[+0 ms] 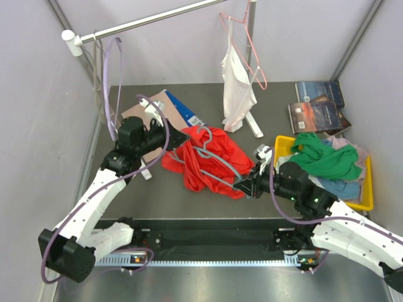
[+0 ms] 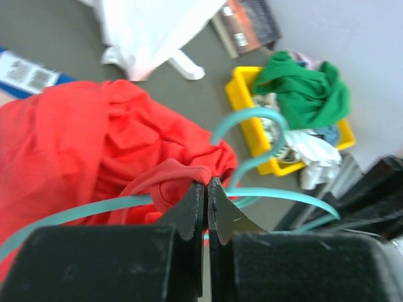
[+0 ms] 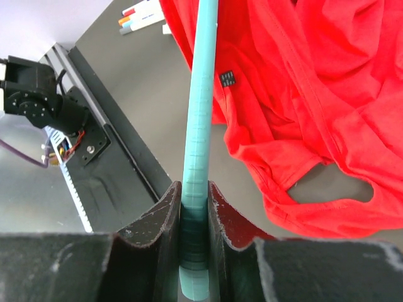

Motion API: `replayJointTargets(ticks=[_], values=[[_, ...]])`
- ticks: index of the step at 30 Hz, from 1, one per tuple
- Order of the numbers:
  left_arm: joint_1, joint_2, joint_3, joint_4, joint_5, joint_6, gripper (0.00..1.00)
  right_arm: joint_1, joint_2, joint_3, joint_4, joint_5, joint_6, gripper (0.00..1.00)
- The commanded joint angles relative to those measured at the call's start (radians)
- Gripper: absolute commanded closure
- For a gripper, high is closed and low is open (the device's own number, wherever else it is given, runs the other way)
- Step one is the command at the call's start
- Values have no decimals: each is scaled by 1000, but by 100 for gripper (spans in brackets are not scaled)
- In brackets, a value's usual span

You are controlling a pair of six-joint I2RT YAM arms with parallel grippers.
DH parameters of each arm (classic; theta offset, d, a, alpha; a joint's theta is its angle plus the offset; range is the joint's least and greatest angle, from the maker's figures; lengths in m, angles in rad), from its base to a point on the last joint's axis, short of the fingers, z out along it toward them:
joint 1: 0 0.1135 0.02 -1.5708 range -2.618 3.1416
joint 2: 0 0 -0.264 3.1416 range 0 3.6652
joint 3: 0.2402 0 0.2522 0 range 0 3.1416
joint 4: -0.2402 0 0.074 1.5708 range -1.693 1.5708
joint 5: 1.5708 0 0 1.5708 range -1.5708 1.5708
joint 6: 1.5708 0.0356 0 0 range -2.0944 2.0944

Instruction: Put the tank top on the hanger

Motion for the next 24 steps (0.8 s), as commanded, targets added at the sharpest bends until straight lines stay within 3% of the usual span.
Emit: replayJointTargets(ticks=[1, 4, 9, 13, 14, 17, 21, 24], values=[[-9, -9, 15, 148, 126, -56, 100, 16, 2, 12, 172, 13, 12, 100], [-9, -41, -19, 120, 46, -4, 100, 16, -21, 16, 172, 15, 20, 100], [-8, -29, -24, -10, -207, 64, 98, 18, -84, 19, 155, -10, 37, 100], [-6, -27, -18, -27, -269, 63, 54, 18, -116, 13, 147, -28, 58, 100], [-6, -30, -19, -12, -263, 63, 28, 16, -121, 10, 150, -28, 61, 100], [-8, -40, -11, 8, -229, 81, 4, 18, -130, -2, 158, -20, 66, 100], [-8, -53, -1, 8, -187, 116, 1, 18, -115, -17, 162, -8, 63, 100], [-9, -57, -1, 36, -121, 127, 5, 16, -100, -31, 179, -5, 61, 100]])
